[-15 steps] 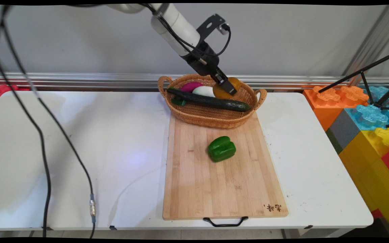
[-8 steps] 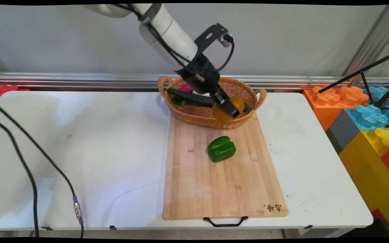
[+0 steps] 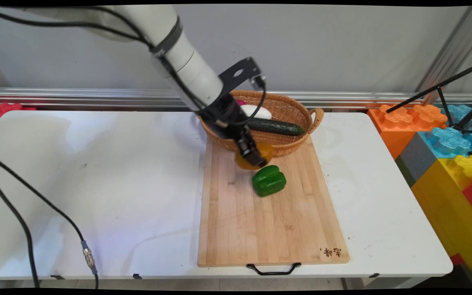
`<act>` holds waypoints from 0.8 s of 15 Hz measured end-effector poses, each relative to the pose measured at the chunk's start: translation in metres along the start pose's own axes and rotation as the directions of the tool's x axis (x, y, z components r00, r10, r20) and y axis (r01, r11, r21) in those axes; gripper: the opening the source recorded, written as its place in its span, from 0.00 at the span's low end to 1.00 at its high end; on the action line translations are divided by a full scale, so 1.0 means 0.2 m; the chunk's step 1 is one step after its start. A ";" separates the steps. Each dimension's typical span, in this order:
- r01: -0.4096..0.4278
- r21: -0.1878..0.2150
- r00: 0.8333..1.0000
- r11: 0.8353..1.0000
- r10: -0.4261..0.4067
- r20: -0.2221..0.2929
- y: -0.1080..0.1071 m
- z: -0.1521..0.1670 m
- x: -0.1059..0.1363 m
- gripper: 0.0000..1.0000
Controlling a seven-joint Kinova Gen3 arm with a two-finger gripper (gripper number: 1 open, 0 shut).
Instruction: Place the picked object on the cutting board
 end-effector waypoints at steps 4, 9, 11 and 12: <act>-0.021 0.034 0.999 0.999 0.020 0.031 -0.04 0.06 -0.15 0.00; -0.039 0.056 0.999 0.998 0.037 0.038 -0.11 0.21 -0.29 0.00; -0.046 0.060 0.998 0.997 0.044 0.040 -0.13 0.26 -0.32 0.00; -0.050 0.062 0.998 0.997 0.047 0.040 -0.14 0.28 -0.34 0.00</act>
